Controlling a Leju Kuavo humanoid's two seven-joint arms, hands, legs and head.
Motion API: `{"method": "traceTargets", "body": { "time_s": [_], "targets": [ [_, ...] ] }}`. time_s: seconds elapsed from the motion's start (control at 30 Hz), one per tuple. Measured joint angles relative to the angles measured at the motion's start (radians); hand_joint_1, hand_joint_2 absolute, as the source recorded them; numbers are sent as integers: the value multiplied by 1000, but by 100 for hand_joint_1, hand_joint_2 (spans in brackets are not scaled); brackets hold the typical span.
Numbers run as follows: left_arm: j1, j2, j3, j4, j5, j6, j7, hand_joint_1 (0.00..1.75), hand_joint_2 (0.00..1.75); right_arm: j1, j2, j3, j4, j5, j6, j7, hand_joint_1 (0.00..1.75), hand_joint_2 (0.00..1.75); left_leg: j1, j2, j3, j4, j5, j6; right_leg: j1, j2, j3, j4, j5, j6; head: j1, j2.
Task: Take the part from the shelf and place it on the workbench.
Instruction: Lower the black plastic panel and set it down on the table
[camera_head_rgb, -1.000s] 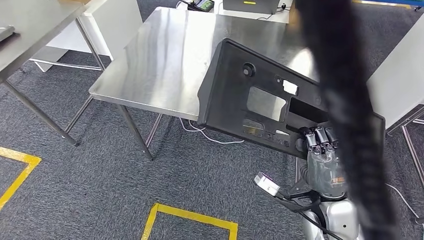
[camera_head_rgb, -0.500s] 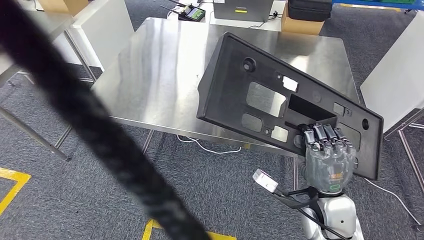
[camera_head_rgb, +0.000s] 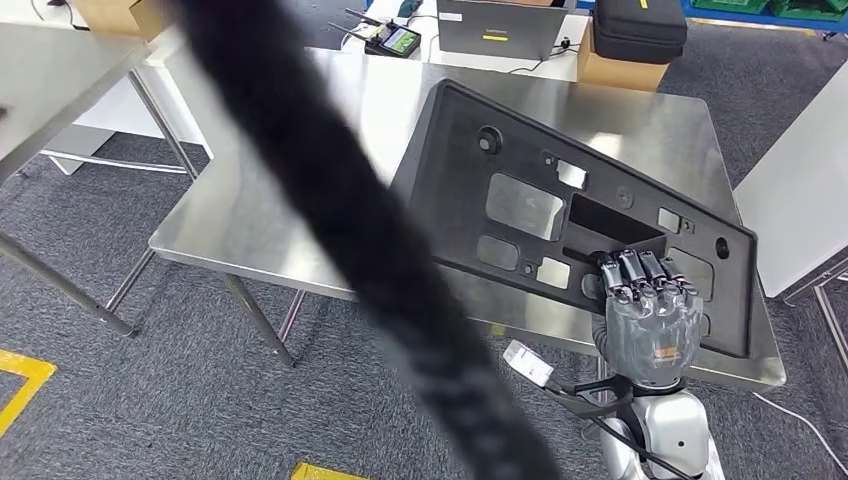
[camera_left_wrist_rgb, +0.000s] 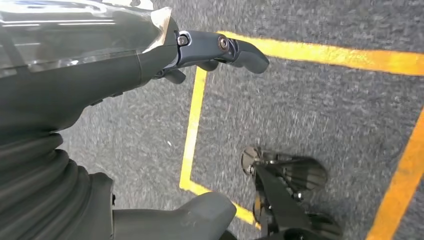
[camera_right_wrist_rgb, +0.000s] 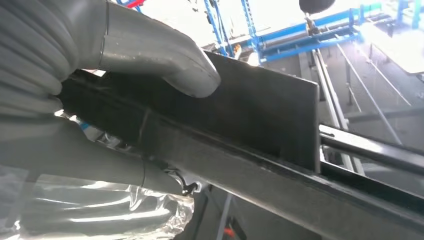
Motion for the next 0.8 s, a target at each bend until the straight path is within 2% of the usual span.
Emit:
{"method": "traceTargets", "body": {
  "time_s": [0.03,0.1,0.13,0.23,0.27,0.3,0.33,0.4,0.43,0.5,0.57,0.63,0.8],
  "targets": [
    [-1,0,0,0,0,1,0,0,175,-1,0,0,1,0,0,-1,175,175,1,1,-1,3,-3,-4,-1,2,7,-1,1,-14,-2,0],
    [-1,0,0,0,-2,10,1,0,175,-2,0,-1,2,0,0,-1,175,175,4,5,-12,34,-9,-12,-6,3,17,-3,1,-26,-5,0],
    [-2,0,0,0,-5,19,3,0,175,-4,0,-1,2,0,0,-2,175,175,7,8,-31,70,-19,-18,-8,4,23,-4,-2,-31,-7,0],
    [-1,-1,-1,0,-18,56,9,0,175,-6,2,-1,5,0,0,-7,175,175,20,15,-136,228,-79,-38,-6,4,34,-5,-14,-46,-10,0],
    [-1,-1,-1,0,-22,70,7,0,175,-6,2,-1,6,0,0,-8,175,175,24,16,-165,256,-86,-42,-5,4,37,-5,-18,-48,-10,0],
    [0,-1,-1,0,-26,86,3,0,175,-5,3,0,9,0,0,-9,175,175,27,17,-177,251,-73,-44,-4,5,41,-5,-22,-49,-10,0],
    [0,-1,-2,0,-29,99,-3,0,175,-5,3,-1,11,0,0,-9,175,175,29,18,-170,210,-38,-45,-4,6,47,-5,-26,-47,-10,0],
    [-1,-1,-2,0,-32,115,-16,0,175,-5,6,-1,15,0,0,-13,175,175,30,19,-129,87,42,-42,-4,7,61,-7,-35,-42,-10,0],
    [-2,-1,-2,0,-32,117,-22,0,175,-6,9,-3,17,0,0,-18,175,175,28,19,-113,44,57,-38,-4,7,65,-9,-37,-38,-10,0],
    [-3,-1,-2,0,-32,117,-33,0,175,-7,17,-10,24,0,0,-33,175,175,20,19,-105,22,59,-26,-2,6,68,-14,-42,-28,-13,0],
    [-2,-3,-2,0,-32,116,-39,0,175,-8,24,-22,33,0,0,-45,175,175,18,17,-98,15,71,-25,4,4,67,-14,-51,-30,-14,0],
    [-3,-6,-2,0,-32,116,-44,0,175,-11,28,-35,41,0,0,-53,175,175,16,16,-93,12,75,-29,9,3,70,-16,-56,-36,-12,0],
    [-4,-8,-2,0,-33,116,-69,0,175,-12,37,-70,67,0,0,-63,175,175,6,14,-92,12,70,-15,8,3,78,-26,-55,-24,-12,0]
  ]
}}
